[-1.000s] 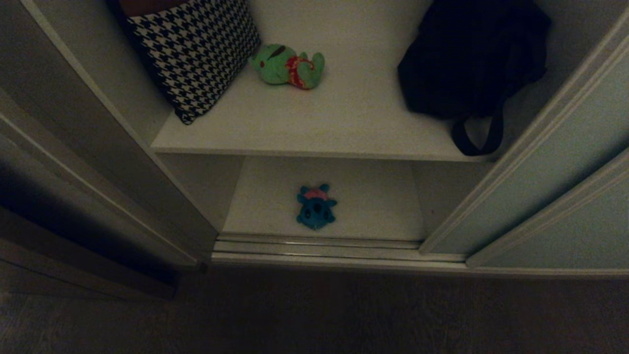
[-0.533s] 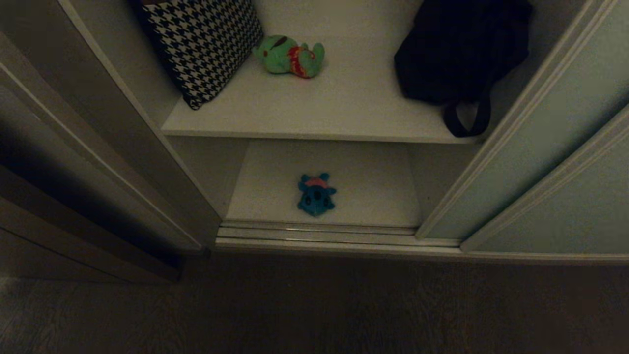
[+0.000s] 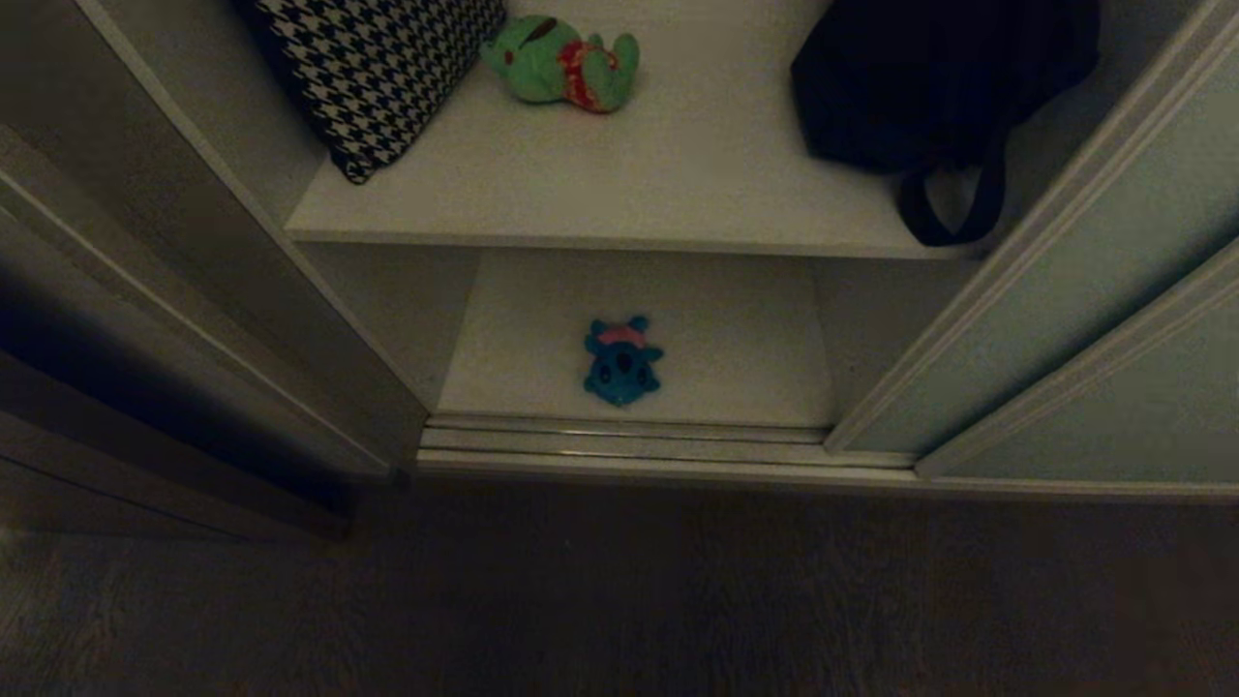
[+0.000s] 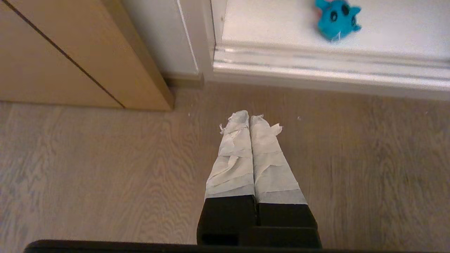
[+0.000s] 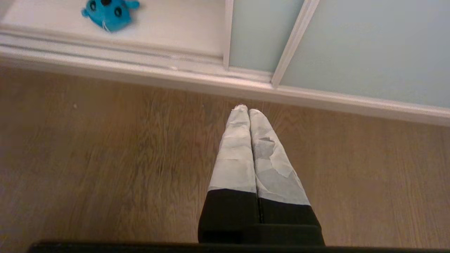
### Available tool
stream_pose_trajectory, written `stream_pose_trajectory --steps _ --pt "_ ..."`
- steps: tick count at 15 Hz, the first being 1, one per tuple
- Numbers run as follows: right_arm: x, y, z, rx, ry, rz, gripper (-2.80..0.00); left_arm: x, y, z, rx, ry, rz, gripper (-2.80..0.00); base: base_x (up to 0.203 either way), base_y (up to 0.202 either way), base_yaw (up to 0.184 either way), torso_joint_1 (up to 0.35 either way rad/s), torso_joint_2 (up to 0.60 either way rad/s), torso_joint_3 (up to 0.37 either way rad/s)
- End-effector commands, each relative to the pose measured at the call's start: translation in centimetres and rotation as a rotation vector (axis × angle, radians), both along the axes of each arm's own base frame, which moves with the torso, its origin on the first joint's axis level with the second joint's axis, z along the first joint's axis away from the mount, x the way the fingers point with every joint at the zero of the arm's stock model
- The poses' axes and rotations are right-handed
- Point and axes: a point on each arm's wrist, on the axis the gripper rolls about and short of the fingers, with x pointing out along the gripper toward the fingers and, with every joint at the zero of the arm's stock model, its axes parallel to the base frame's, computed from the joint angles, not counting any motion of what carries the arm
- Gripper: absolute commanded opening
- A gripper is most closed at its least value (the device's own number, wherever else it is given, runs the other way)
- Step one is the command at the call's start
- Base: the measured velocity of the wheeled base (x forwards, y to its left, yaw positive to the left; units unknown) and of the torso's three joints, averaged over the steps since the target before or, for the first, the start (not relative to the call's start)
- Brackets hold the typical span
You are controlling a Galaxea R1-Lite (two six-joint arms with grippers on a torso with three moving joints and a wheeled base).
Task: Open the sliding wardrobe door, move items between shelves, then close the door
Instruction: Place the blue doll on the higher shelf
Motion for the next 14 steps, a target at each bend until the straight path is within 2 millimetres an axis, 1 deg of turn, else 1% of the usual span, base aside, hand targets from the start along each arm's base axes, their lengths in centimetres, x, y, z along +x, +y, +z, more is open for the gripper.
stream_pose_trajectory --steps 1,14 --pt "-0.02 0.00 -0.01 0.000 -0.002 0.000 -2.80 0.03 0.00 0.01 0.001 0.005 0.000 -2.80 0.000 0.000 0.000 0.002 0.00 -0.196" --pt "-0.02 0.00 -0.01 0.000 -0.002 0.001 -2.80 0.02 0.00 -0.01 0.001 0.006 -0.001 -2.80 0.000 0.000 0.000 0.003 0.00 -0.196"
